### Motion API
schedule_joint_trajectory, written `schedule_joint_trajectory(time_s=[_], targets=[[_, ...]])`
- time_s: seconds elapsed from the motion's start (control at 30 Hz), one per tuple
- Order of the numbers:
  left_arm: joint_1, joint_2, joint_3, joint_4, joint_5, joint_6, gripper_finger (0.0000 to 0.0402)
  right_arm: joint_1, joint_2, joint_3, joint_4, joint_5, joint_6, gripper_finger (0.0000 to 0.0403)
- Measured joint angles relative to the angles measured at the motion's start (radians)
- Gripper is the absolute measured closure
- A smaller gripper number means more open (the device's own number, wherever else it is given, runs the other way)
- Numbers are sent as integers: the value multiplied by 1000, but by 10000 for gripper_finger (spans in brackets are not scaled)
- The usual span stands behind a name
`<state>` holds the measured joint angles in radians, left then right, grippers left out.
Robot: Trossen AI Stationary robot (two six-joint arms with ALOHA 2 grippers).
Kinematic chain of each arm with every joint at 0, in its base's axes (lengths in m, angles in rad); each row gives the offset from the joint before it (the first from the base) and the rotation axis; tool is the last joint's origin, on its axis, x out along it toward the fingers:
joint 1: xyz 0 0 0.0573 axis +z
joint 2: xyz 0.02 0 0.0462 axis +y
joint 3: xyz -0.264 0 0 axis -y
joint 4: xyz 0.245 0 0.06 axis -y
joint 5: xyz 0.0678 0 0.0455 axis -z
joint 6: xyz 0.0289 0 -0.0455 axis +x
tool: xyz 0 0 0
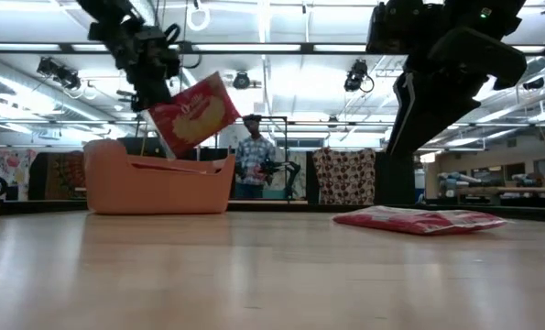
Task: Sort popcorn bags into baskets
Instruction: Put the red popcorn bag into the orange container
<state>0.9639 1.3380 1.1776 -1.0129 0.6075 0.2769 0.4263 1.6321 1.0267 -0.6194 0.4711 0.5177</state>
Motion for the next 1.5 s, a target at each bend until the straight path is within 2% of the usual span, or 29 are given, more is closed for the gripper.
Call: schedule_joint_trajectory(time_s=[0.1,0.3,0.8,0.93,1.07,1.23,1.5], targets=[[118,3,0,-15,73,-4,392,0,0,0,1,0,-13,243],[248,59,1,-115,87,35,392,0,0,0,17,6,-23,243],[315,226,-4,-162,120,-1,386,33,0,0,87,34,-90,243],[323,227,-3,-160,19,-29,362,43,0,0,88,35,-91,243],[325,240,-10,-154,-210,-34,328,43,0,0,100,37,-94,243],[302,235,-6,-127,-275,-31,295,43,0,0,111,37,-102,243],[280,233,92,-130,-332,0,290,43,0,0,111,37,-102,243]])
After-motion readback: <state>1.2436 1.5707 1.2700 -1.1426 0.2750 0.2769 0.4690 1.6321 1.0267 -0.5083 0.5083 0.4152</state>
